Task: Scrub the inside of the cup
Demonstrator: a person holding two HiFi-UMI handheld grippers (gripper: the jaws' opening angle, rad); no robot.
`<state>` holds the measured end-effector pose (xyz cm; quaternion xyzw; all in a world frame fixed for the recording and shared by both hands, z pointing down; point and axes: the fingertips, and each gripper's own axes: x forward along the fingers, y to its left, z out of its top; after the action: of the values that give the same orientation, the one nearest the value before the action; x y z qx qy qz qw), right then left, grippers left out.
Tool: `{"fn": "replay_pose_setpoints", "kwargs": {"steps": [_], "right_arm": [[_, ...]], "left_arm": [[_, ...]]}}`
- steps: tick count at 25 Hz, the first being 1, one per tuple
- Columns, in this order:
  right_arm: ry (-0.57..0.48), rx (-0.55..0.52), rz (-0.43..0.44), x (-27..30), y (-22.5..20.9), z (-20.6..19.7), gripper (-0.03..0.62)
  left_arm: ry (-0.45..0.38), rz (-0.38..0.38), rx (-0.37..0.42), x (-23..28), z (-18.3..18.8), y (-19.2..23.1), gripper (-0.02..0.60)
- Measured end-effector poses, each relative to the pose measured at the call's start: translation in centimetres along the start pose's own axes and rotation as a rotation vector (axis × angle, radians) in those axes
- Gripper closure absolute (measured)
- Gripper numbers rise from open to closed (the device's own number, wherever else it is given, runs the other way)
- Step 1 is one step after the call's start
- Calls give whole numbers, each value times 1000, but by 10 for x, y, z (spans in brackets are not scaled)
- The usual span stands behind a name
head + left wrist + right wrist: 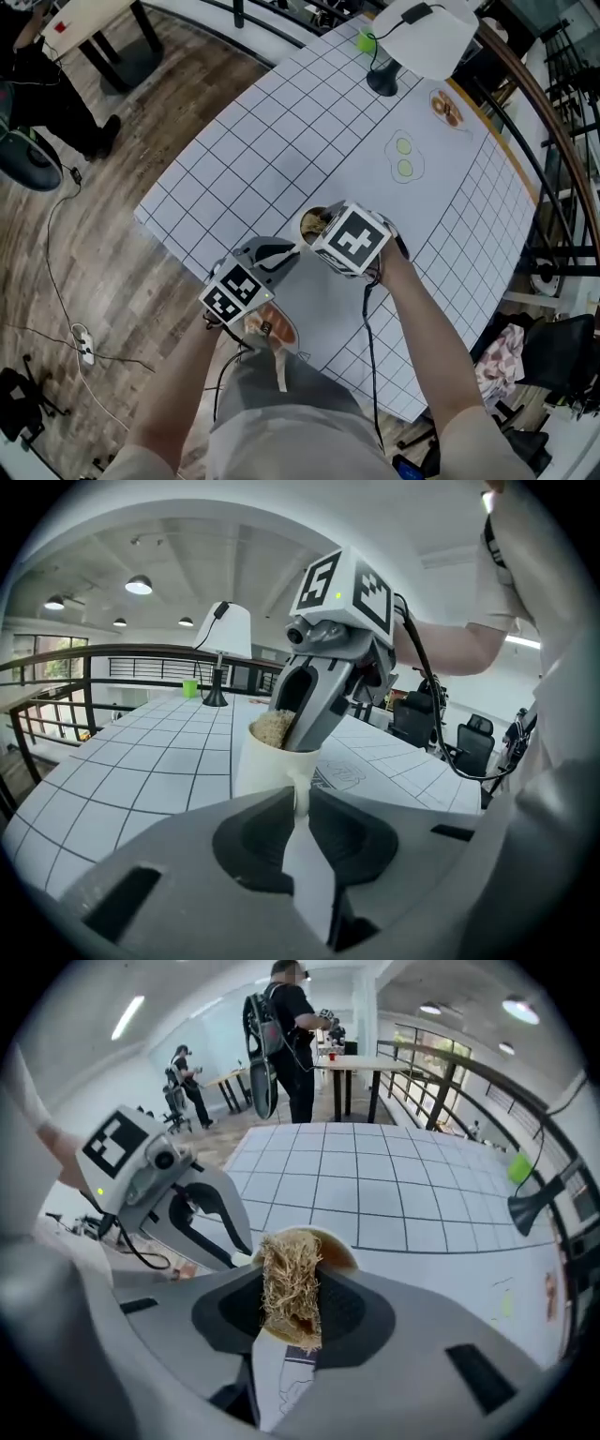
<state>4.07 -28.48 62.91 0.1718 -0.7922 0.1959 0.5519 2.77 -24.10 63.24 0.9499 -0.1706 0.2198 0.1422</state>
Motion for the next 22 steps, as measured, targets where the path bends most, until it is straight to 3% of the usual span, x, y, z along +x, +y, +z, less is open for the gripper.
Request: {"fn": "replay_pose_setpoints", "kwargs": {"steps": [3, 6, 12, 16, 22], "right_arm": [[-105, 105, 92, -7, 2, 4, 474], [-286, 272, 128, -20, -6, 7, 473], [-632, 464, 57, -67, -15, 10, 465], [-693, 445, -29, -94, -17, 11, 465], [-783, 352, -182, -149, -10, 16, 464]], "left_arm": [[-5, 26, -20, -3, -1, 2, 529], [-6, 75, -25, -7, 4, 9, 529], [73, 196, -41, -14, -2, 23, 528], [57, 229, -76, -27, 1, 22, 528], [-73, 272, -112, -63, 49, 11, 529]]}}
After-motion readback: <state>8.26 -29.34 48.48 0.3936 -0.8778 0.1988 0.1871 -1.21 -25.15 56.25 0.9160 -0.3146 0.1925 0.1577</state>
